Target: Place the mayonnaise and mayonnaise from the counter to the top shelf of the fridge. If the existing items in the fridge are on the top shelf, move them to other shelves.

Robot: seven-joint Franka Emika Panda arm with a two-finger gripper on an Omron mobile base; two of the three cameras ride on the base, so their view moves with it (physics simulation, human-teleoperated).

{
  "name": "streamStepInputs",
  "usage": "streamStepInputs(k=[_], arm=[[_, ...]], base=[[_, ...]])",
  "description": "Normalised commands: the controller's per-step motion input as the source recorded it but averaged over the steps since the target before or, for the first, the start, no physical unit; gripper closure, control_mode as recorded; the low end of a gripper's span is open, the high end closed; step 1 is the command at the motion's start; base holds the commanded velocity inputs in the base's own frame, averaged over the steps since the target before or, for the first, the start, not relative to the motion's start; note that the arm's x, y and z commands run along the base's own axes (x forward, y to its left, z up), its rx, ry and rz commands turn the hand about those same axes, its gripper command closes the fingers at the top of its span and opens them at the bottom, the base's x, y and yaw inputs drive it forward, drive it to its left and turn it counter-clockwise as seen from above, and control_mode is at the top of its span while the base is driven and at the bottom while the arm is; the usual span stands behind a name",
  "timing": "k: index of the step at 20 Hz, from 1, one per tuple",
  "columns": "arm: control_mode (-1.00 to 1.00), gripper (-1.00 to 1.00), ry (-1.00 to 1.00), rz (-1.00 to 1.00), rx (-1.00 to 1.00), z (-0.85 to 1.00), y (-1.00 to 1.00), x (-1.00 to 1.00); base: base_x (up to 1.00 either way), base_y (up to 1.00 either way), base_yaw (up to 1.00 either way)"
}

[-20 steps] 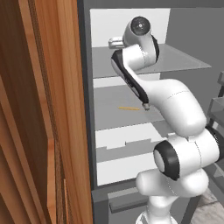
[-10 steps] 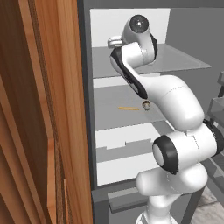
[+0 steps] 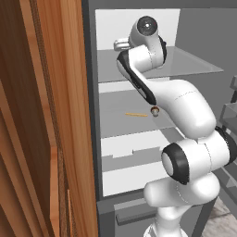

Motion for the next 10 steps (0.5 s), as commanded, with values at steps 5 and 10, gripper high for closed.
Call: streamStepInputs(k=[5, 10], arm=[[-1.0, -1.0, 0.0, 0.0, 0.0, 0.0, 0.0, 0.08], [-1.0, -1.0, 0.0, 0.0, 0.0, 0.0, 0.0, 0.14]], base=[[0.0, 0.0, 0.0], [0.0, 0.0, 0.0]])
